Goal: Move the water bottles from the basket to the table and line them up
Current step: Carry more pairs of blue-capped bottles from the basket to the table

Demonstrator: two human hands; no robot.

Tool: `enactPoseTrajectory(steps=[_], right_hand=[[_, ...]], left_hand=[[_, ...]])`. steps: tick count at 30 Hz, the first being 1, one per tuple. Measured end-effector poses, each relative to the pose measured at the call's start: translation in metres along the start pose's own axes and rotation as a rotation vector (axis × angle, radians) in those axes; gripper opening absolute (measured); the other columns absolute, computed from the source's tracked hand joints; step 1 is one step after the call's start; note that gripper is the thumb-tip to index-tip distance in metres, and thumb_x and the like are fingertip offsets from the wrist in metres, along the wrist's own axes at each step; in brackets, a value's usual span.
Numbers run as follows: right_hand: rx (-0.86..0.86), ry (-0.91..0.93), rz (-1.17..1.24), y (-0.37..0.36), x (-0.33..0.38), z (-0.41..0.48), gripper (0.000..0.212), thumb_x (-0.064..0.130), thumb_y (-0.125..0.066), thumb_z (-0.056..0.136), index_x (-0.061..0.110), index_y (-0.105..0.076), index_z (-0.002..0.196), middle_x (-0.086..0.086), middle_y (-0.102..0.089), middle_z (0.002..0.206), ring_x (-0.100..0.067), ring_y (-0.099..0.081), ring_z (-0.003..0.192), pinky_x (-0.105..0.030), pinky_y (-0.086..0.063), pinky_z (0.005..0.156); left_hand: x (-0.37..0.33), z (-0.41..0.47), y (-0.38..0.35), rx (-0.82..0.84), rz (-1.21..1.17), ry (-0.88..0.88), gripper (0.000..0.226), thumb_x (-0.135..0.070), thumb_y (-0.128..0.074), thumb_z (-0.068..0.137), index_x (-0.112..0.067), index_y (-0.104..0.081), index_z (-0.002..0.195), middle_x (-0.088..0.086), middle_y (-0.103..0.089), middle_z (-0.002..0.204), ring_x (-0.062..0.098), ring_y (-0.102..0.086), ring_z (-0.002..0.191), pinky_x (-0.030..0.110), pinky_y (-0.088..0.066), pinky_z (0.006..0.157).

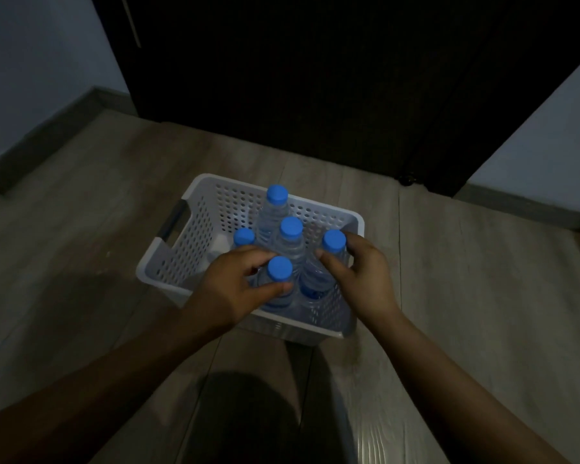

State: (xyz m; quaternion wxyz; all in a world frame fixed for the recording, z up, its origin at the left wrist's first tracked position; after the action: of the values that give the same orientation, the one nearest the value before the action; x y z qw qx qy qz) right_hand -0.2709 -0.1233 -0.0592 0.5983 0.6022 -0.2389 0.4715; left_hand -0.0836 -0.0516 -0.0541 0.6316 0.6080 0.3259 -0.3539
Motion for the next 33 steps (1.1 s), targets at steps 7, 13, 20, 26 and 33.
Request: enactPoseTrajectory(steps=[7, 13, 20, 26, 33], right_hand=[[-0.036, -0.007, 0.15, 0.004, 0.002, -0.003, 0.023, 0.023, -0.065, 0.087, 0.022, -0.066, 0.11, 0.012, -0.069, 0.108, 0.002, -0.063, 0.101, -0.014, -0.052, 0.081], [-0.052, 0.052, 0.242, 0.02, 0.031, -0.006, 0.02, 0.015, -0.065, 0.088, 0.019, -0.067, 0.108, 0.01, -0.07, 0.106, -0.005, -0.066, 0.1, -0.022, -0.055, 0.08], [-0.083, 0.09, 0.238, 0.056, 0.086, 0.01, 0.022, 0.027, -0.066, 0.083, 0.019, -0.069, 0.104, 0.006, -0.071, 0.101, -0.007, -0.067, 0.098, -0.018, -0.052, 0.079], [-0.163, 0.188, 0.279, 0.088, 0.142, 0.036, 0.017, 0.024, -0.064, 0.087, 0.02, -0.067, 0.103, 0.005, -0.07, 0.094, -0.011, -0.067, 0.09, -0.022, -0.054, 0.076], [-0.244, 0.264, 0.324, 0.114, 0.207, 0.087, 0.023, 0.031, -0.053, 0.091, 0.018, -0.063, 0.107, 0.008, -0.068, 0.098, -0.008, -0.065, 0.093, -0.018, -0.052, 0.076]], left_hand=[[-0.007, -0.008, 0.001, -0.029, -0.043, -0.045, 0.032, -0.025, -0.069, 0.081, -0.018, -0.063, 0.111, -0.012, -0.064, 0.11, -0.005, -0.057, 0.105, 0.014, -0.048, 0.091], [-0.034, -0.006, 0.022, -0.07, -0.127, -0.117, 0.034, -0.029, -0.066, 0.08, -0.013, -0.064, 0.11, -0.009, -0.065, 0.108, 0.005, -0.06, 0.105, 0.016, -0.048, 0.09], [-0.073, 0.01, 0.057, -0.077, -0.241, -0.088, 0.031, -0.049, -0.059, 0.078, -0.043, -0.06, 0.108, -0.023, -0.063, 0.111, -0.002, -0.06, 0.104, 0.023, -0.052, 0.084], [-0.112, 0.038, 0.083, -0.188, -0.293, -0.159, 0.022, -0.044, -0.055, 0.082, -0.034, -0.058, 0.102, -0.019, -0.061, 0.098, -0.001, -0.061, 0.092, 0.009, -0.048, 0.076], [-0.16, 0.08, 0.124, -0.187, -0.447, -0.152, 0.01, -0.039, -0.053, 0.086, -0.045, -0.061, 0.087, -0.015, -0.065, 0.08, -0.003, -0.062, 0.071, 0.009, -0.048, 0.065]])
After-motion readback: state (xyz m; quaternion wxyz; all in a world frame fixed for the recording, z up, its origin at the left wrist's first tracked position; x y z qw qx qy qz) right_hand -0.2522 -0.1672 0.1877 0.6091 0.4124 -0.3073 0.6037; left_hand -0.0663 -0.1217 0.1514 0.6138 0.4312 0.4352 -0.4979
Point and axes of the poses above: each hand's wrist, its own z-axis towards the middle knuckle, its own y-axis out of the back of the hand, x = y × z, the point moved 4 cm from there along z, towards the middle knuckle
